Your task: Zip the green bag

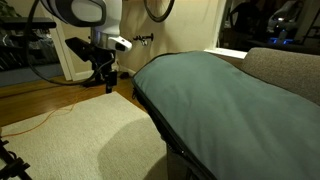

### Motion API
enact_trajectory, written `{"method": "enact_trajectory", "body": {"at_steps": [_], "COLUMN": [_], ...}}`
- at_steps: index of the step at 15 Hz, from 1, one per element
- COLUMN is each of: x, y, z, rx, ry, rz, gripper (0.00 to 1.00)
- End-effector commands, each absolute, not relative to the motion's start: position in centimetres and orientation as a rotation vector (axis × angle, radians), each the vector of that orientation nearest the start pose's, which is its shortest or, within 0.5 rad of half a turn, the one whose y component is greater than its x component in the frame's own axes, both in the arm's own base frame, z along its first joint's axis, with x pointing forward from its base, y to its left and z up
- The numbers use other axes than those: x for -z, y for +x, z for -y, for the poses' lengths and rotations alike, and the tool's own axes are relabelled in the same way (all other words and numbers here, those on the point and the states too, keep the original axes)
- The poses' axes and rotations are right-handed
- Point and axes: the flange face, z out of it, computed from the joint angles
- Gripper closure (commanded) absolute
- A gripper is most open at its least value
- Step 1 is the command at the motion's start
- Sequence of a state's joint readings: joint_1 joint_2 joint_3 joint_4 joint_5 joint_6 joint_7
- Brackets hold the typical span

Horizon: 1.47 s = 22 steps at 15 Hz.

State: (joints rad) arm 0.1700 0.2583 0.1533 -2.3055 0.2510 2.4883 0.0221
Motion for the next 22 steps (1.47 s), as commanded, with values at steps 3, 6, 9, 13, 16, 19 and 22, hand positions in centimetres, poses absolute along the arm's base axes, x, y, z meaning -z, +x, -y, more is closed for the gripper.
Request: {"method": "enact_trajectory", "body": {"at_steps": [3, 6, 9, 13, 16, 19, 22], "x": [-20.1, -19.1, -18.4, -17.7, -17.7, -17.7, -17.4], "y": [49.8, 50.0, 49.6, 49.2, 49.3, 49.8, 50.3], "z": [-17.3, -17.7, -18.3, -19.3, -19.6, -19.4, -19.3], "rx": [-0.158, -0.107, -0.041, 0.010, 0.068, 0.131, 0.186], "ry": [-2.973, -2.982, -2.998, -2.997, -2.994, -2.992, -2.982], "rz": [0.119, 0.118, 0.147, 0.171, 0.185, 0.190, 0.190], "gripper": [0.00, 0.00, 0.00, 0.00, 0.00, 0.00, 0.00]}}
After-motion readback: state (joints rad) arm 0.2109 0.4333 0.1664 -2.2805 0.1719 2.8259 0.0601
